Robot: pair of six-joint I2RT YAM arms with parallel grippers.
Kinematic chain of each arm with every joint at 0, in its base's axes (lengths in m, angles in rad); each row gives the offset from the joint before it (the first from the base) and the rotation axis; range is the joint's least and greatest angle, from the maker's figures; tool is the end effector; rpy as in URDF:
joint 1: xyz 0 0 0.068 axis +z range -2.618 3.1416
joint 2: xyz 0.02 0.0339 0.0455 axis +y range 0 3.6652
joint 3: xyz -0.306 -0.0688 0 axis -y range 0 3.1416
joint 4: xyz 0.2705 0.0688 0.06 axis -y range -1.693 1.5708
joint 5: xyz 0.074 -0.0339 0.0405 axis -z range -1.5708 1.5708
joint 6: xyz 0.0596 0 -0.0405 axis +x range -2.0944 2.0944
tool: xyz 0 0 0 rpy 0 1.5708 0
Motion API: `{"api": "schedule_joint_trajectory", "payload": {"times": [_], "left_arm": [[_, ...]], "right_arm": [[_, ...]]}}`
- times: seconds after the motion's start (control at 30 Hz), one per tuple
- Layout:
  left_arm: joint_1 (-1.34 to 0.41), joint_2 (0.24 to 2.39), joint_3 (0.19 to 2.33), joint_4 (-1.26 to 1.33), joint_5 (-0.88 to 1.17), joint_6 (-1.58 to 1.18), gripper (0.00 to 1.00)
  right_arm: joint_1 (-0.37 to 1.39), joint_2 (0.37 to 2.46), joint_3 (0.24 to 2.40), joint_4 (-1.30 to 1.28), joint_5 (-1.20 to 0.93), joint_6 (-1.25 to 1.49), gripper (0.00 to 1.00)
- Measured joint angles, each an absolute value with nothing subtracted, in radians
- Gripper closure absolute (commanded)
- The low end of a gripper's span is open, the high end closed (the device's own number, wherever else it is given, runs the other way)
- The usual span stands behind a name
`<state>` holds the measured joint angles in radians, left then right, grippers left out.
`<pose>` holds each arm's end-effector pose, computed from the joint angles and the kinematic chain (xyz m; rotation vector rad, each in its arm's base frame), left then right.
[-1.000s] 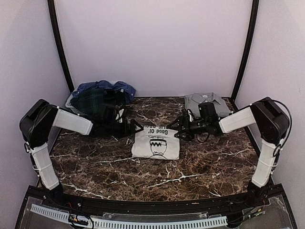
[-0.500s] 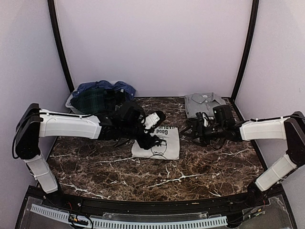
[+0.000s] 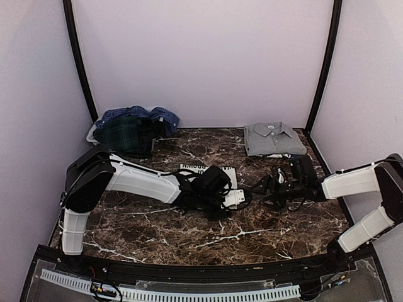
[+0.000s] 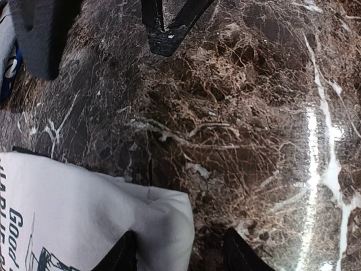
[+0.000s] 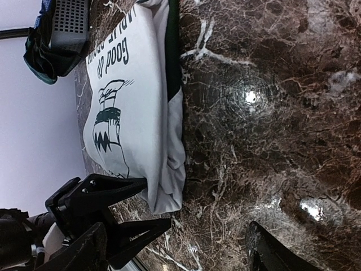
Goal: Fold and stack the mixed laundry pile
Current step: Pick up the square-folded T-shirt from the center of the board.
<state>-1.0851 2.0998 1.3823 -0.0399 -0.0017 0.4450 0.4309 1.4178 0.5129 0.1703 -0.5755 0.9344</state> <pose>0.2404 -0.4552 0.1532 1.6269 1.6958 -0.3165 0.2406 0.1463 0.1572 0.3085 2.5370 1.2921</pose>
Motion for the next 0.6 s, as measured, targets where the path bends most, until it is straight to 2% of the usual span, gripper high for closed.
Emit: {"api": "schedule_joint_trajectory", "payload": {"times": [0.13,0.2,0.3,0.4,0.6], "left_arm": [[-1.093,2.153,1.439,-0.040,-0.010,0.487,0.57],[-1.094,2.177,1.466,-0.040,-0.019,0.503,0.64],[-1.095,2.203,1.503,-0.044,-0.035,0.519,0.83],[-1.095,2.210,1.517,-0.047,-0.043,0.518,0.92],[-1.094,2.197,1.490,0.002,0.024,0.458,0.98]], "right_arm": [[0.431,1.417,0.496,0.197,-0.573,0.958,0.18],[0.431,1.417,0.491,0.212,-0.573,0.967,0.18],[0.431,1.417,0.479,0.244,-0.575,0.982,0.18],[0.431,1.417,0.456,0.280,-0.573,1.004,0.21],[0.433,1.465,0.409,0.401,-0.572,1.077,0.23]]}}
